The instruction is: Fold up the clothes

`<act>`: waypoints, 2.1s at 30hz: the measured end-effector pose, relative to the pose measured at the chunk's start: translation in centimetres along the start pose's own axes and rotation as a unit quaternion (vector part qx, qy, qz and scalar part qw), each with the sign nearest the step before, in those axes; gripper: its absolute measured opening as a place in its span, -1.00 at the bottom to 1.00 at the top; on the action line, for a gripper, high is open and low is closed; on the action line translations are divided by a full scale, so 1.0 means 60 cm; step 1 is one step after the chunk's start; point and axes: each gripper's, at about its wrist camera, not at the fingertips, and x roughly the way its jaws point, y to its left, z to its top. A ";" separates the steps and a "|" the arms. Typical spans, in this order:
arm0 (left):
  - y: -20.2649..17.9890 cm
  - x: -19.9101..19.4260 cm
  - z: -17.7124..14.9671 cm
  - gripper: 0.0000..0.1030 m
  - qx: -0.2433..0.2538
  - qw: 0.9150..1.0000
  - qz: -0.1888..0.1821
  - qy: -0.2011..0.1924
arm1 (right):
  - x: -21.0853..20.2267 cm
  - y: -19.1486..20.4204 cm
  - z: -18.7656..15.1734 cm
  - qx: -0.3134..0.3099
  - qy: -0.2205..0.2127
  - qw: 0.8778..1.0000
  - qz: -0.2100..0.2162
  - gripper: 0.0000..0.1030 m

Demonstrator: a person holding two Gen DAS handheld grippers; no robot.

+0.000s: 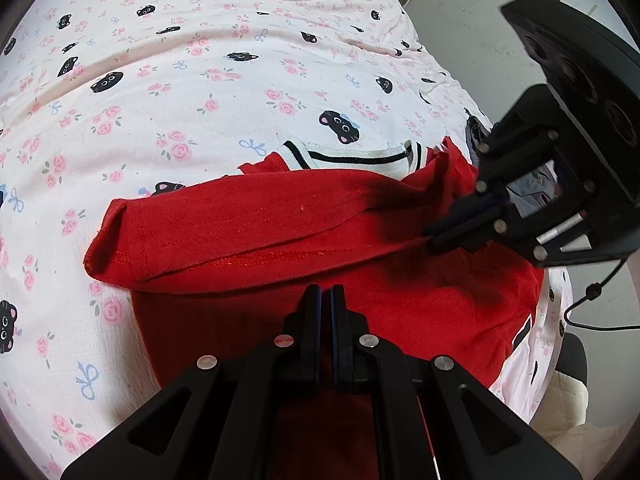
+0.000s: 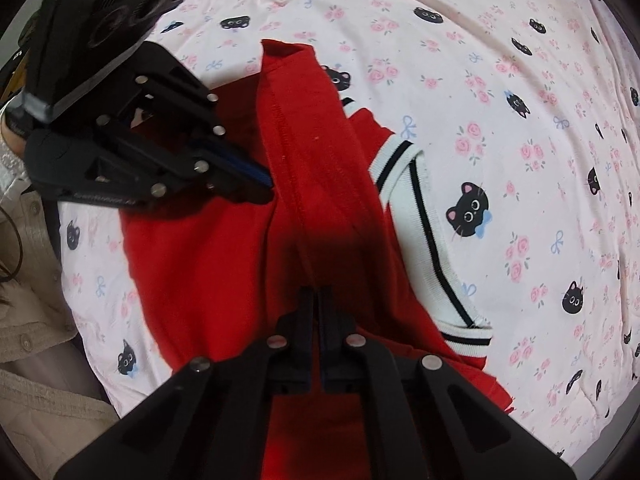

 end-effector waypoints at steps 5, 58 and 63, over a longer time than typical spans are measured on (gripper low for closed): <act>-0.003 0.000 -0.001 -0.94 -0.001 1.000 0.000 0.000 | 0.014 0.027 -0.012 -0.007 0.004 1.000 -0.006 -0.92; 0.000 -0.007 -0.003 -0.94 -0.006 1.000 -0.002 0.001 | 0.005 0.009 0.033 -0.037 -0.088 0.981 -0.169 -0.42; 0.002 -0.010 -0.006 -0.94 -0.007 1.000 -0.003 0.000 | 0.038 0.034 0.053 -0.053 -0.084 0.980 -0.172 -0.42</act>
